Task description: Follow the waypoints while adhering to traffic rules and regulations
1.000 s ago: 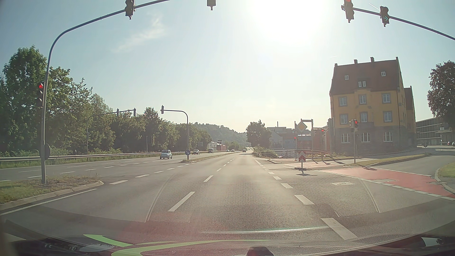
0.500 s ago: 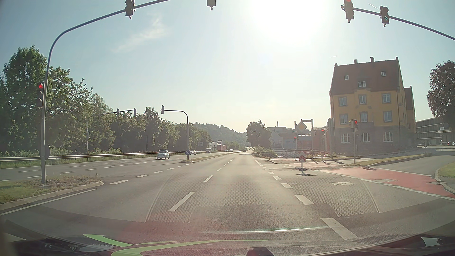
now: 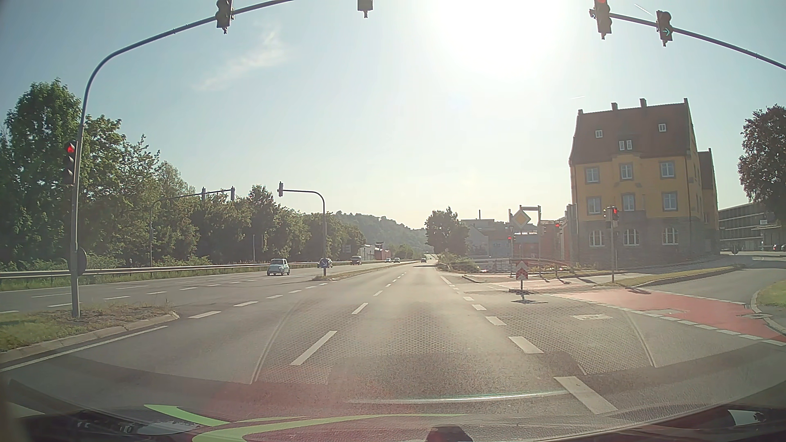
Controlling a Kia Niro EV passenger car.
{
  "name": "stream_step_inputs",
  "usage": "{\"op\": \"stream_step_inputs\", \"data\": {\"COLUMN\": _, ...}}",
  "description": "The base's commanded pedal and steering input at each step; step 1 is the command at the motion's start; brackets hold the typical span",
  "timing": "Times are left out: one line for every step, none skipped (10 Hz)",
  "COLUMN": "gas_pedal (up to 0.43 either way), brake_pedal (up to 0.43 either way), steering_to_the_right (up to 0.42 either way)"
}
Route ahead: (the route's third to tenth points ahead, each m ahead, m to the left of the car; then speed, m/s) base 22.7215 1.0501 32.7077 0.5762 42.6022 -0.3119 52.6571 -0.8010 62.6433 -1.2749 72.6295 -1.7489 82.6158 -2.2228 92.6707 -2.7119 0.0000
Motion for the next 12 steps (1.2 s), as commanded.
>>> {"op": "stream_step_inputs", "data": {"gas_pedal": 0.000, "brake_pedal": 0.268, "steering_to_the_right": 0.005}}
{"op": "stream_step_inputs", "data": {"gas_pedal": 0.000, "brake_pedal": 0.268, "steering_to_the_right": 0.005}}
{"op": "stream_step_inputs", "data": {"gas_pedal": 0.000, "brake_pedal": 0.268, "steering_to_the_right": 0.005}}
{"op": "stream_step_inputs", "data": {"gas_pedal": 0.000, "brake_pedal": 0.268, "steering_to_the_right": 0.005}}
{"op": "stream_step_inputs", "data": {"gas_pedal": 0.000, "brake_pedal": 0.268, "steering_to_the_right": 0.005}}
{"op": "stream_step_inputs", "data": {"gas_pedal": 0.000, "brake_pedal": 0.268, "steering_to_the_right": 0.006}}
{"op": "stream_step_inputs", "data": {"gas_pedal": 0.000, "brake_pedal": 0.268, "steering_to_the_right": 0.005}}
{"op": "stream_step_inputs", "data": {"gas_pedal": 0.000, "brake_pedal": 0.268, "steering_to_the_right": 0.005}}
{"op": "stream_step_inputs", "data": {"gas_pedal": 0.000, "brake_pedal": 0.268, "steering_to_the_right": 0.005}}
{"op": "stream_step_inputs", "data": {"gas_pedal": 0.000, "brake_pedal": 0.268, "steering_to_the_right": 0.005}}
{"op": "stream_step_inputs", "data": {"gas_pedal": 0.000, "brake_pedal": 0.268, "steering_to_the_right": 0.005}}
{"op": "stream_step_inputs", "data": {"gas_pedal": 0.000, "brake_pedal": 0.268, "steering_to_the_right": 0.006}}
